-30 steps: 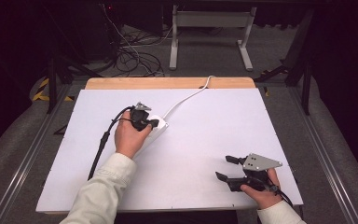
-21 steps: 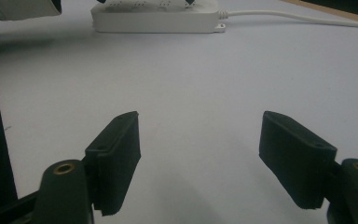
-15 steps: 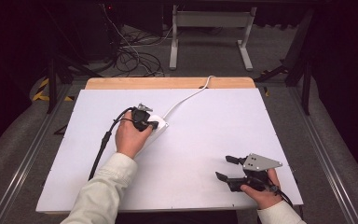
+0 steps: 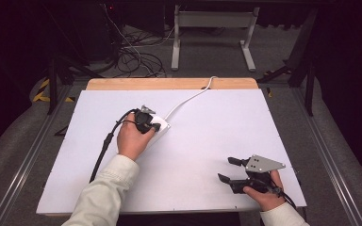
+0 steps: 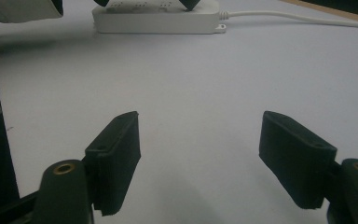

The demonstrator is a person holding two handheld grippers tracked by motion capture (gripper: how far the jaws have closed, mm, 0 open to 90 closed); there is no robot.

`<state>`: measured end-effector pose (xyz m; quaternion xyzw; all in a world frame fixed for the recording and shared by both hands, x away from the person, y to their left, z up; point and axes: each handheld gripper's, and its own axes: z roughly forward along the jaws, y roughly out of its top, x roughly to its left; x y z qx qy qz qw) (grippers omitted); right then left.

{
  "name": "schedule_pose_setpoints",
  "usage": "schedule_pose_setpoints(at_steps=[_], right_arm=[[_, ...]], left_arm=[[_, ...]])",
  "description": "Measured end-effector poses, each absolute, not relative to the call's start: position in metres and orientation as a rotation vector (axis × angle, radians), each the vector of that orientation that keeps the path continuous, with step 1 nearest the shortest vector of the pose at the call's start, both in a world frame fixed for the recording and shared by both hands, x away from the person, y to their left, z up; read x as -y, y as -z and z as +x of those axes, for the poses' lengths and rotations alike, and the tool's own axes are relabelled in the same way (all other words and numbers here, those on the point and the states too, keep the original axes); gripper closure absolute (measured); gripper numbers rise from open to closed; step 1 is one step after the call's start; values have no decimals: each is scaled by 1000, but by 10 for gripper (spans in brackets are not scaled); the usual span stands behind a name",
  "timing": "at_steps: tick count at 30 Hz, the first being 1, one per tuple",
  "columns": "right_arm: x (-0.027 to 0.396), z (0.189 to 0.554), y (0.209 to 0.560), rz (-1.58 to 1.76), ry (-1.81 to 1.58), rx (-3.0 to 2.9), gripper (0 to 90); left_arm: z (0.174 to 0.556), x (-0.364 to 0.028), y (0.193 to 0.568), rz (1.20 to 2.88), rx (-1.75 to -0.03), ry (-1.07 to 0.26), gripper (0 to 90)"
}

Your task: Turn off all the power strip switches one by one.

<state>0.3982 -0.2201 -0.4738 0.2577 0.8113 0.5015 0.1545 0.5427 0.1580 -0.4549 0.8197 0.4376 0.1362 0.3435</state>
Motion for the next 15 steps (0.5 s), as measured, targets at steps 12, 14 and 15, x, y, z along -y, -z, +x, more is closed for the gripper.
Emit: schedule_pose_setpoints(at_steps=[12,14,15], right_arm=[[220,398,474,735,-1437,-2327,295],[220,398,474,735,-1436,-2328,295],[219,398,474,737,-1438,-2328,295]], left_arm=[[542,-159,455,2145,-1132,-373,900],[542,-158,454,2153,-1134,-361,900],[542,-158,453,2161,-1133,-356,900]])
